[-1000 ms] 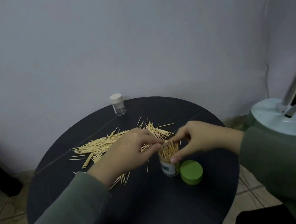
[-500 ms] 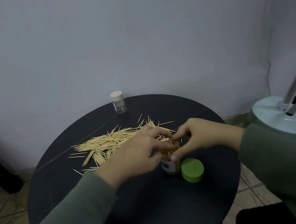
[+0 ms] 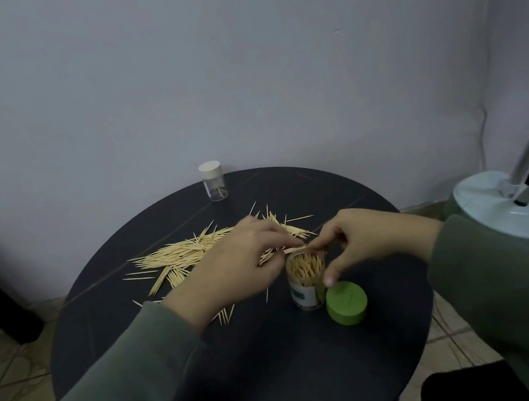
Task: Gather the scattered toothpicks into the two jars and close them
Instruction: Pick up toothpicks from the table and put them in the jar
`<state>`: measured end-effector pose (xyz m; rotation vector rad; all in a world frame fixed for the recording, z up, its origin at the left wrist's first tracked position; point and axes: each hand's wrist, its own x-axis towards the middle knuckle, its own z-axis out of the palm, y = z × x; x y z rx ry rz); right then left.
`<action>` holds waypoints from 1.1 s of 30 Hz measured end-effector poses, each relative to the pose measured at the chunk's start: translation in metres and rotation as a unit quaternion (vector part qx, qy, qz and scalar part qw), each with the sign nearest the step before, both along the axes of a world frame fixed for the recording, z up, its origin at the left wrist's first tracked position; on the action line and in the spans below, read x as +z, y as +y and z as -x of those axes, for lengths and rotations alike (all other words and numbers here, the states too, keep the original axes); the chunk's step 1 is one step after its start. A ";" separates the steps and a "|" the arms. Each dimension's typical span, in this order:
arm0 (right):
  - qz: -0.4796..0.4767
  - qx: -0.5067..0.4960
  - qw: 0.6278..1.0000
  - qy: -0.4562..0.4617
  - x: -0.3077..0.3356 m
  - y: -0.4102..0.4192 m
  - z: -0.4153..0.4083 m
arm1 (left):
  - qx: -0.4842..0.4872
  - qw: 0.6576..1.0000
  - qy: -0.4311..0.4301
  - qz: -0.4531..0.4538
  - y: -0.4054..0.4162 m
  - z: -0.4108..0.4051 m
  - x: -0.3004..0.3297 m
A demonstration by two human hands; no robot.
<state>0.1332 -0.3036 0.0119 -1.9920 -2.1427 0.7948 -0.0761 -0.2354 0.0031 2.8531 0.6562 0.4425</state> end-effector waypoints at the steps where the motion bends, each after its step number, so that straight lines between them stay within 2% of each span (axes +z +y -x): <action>1: 0.003 0.005 1.000 -0.018 0.001 0.001 -0.001 | 0.039 0.999 -0.005 -0.010 0.002 0.001 0.001; 3: 0.001 -0.002 0.998 -0.055 0.001 0.004 -0.004 | 0.118 0.993 0.026 -0.004 0.008 0.004 0.001; 6: -0.030 -0.029 0.991 -0.127 -0.005 0.010 -0.008 | 0.191 0.972 0.131 0.052 0.011 0.007 -0.004; 9: -0.072 -0.051 0.980 -0.177 -0.016 0.017 -0.010 | 0.212 0.957 0.180 0.079 0.007 0.003 -0.013; 12: -0.085 -0.051 0.969 -0.227 -0.024 0.025 -0.009 | 0.214 0.954 0.198 0.067 0.003 -0.004 -0.020; 18: -0.097 -0.052 0.964 -0.242 -0.038 0.042 -0.001 | 0.194 0.963 0.181 0.055 0.008 -0.007 -0.027; 27: -0.200 -0.088 0.960 -0.173 -0.055 0.057 0.013 | 0.244 0.966 0.083 -0.023 0.031 -0.012 -0.047; 33: -0.149 -0.060 0.963 -0.219 -0.057 0.068 0.020 | 0.232 0.966 0.110 -0.028 0.039 -0.013 -0.055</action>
